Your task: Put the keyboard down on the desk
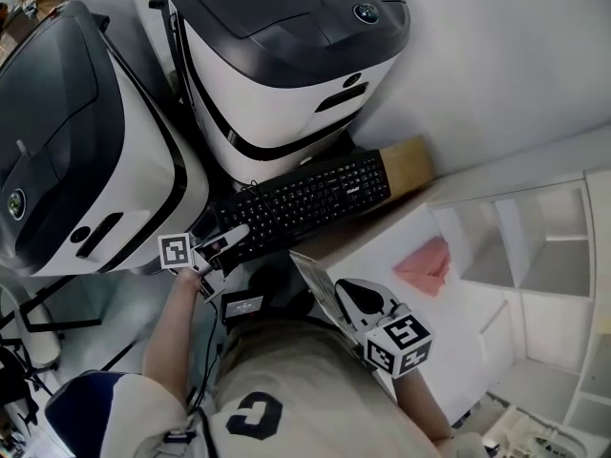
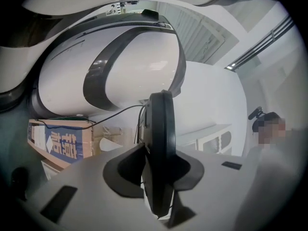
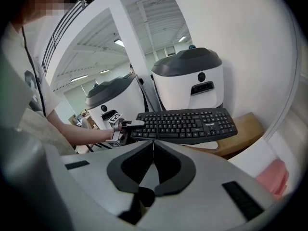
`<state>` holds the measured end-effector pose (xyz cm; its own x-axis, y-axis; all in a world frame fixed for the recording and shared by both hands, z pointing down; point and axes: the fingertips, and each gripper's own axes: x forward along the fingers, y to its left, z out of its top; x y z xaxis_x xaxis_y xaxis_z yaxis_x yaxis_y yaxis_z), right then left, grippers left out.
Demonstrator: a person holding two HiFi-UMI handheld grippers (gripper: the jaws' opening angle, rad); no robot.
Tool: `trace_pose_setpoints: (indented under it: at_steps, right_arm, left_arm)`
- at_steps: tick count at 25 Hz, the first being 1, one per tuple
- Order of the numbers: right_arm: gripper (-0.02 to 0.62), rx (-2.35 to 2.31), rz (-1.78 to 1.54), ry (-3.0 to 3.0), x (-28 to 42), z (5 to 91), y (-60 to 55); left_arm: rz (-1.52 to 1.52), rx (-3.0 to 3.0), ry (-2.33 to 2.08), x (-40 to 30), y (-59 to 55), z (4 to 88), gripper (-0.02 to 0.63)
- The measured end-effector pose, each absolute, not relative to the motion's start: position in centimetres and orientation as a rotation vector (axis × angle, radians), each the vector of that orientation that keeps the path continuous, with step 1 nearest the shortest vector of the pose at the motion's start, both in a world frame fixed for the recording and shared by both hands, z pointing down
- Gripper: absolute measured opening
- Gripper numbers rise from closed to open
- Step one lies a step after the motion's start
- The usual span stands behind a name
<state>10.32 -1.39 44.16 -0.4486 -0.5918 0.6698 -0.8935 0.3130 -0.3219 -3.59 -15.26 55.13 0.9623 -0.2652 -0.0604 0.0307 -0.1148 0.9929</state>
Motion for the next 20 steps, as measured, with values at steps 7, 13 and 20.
trace_pose_setpoints:
  at_steps: [7, 13, 20]
  right_arm:
    - [0.025, 1.395, 0.927, -2.097, 13.9, 45.3, -1.9]
    - [0.025, 1.522, 0.917, -1.957, 22.1, 48.6, -3.7]
    - [0.299, 1.598, 1.152, -1.970, 30.2, 49.9, -8.3]
  left_arm:
    - [-0.238, 1.737, -0.151, -4.2, -15.2, 53.0, 0.097]
    - [-0.210, 1.764, -0.091, -3.9, -14.2, 51.6, 0.097]
    - [-0.209, 1.779, -0.050, -4.4, -13.2, 50.2, 0.098]
